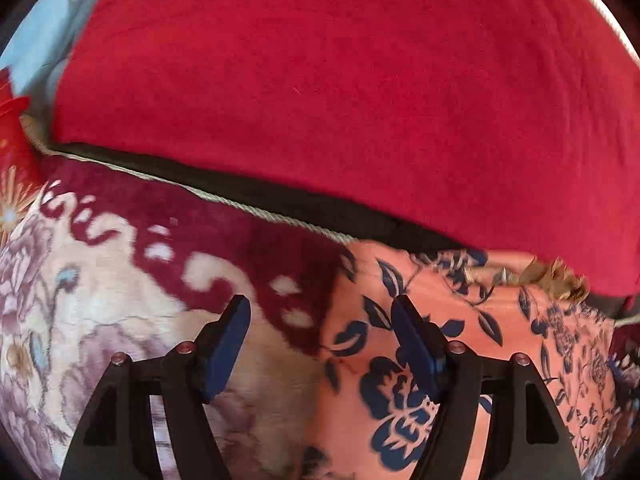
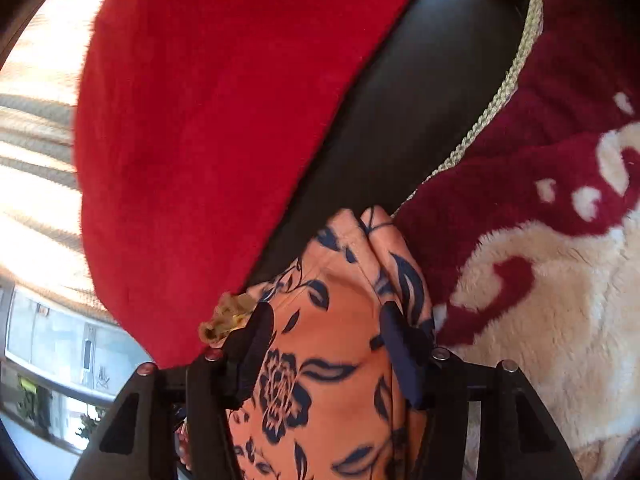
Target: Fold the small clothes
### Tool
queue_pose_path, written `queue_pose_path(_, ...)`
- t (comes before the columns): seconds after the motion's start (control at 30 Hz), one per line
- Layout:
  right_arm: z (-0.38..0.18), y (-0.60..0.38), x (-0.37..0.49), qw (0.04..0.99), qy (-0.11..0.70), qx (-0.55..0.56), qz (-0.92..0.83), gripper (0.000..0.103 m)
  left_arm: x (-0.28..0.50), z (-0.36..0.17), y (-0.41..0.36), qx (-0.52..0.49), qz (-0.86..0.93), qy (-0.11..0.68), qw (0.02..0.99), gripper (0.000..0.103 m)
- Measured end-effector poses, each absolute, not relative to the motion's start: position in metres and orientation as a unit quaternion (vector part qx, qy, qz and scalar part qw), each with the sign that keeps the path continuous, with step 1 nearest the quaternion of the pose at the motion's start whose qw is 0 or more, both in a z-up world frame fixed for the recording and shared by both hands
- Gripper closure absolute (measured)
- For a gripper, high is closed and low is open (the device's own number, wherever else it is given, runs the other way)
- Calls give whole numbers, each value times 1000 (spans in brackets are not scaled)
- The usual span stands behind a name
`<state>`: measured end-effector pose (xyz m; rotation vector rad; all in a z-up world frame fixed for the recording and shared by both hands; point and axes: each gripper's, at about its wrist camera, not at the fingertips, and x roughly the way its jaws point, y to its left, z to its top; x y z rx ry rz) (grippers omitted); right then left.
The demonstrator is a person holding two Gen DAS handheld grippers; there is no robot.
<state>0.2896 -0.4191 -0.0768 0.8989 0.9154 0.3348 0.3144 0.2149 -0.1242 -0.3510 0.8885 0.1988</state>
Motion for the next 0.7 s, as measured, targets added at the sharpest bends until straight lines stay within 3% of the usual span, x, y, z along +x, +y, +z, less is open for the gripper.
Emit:
queue_pose_path(0.13, -62, -425, 243, 807, 437, 362, 162, 36, 260, -105, 223, -177, 62, 390, 902, 29)
queue_pose_path(0.33, -73, -394, 228, 809, 485, 279, 178, 36, 242, -155, 169, -152, -16, 476, 866, 24)
queue_pose_path(0.37, -72, -389, 235, 807, 488, 281, 178, 38, 249, -166, 162, -160, -10, 490, 857, 24)
queue_pose_path(0.4, -68, -379, 242, 807, 495, 265, 181, 60, 252, -170, 159, -161, -2, 488, 858, 26)
queue_pose_path(0.43, -65, -364, 249, 808, 509, 240, 175, 74, 258, -167, 155, -156, 4, 482, 862, 53)
queue_pose_path(0.47, -62, -355, 254, 806, 525, 217, 168, 81, 262, -162, 150, -155, -4, 487, 859, 75)
queue_pose_path(0.53, -58, -354, 254, 801, 539, 202, 163, 88, 273, -151, 142, -148, 7, 504, 851, 83)
queue_pose_path(0.7, 5, -361, 238, 816, 500, 224, 183, 92, 264, -92, 136, -124, 12, 466, 876, 84)
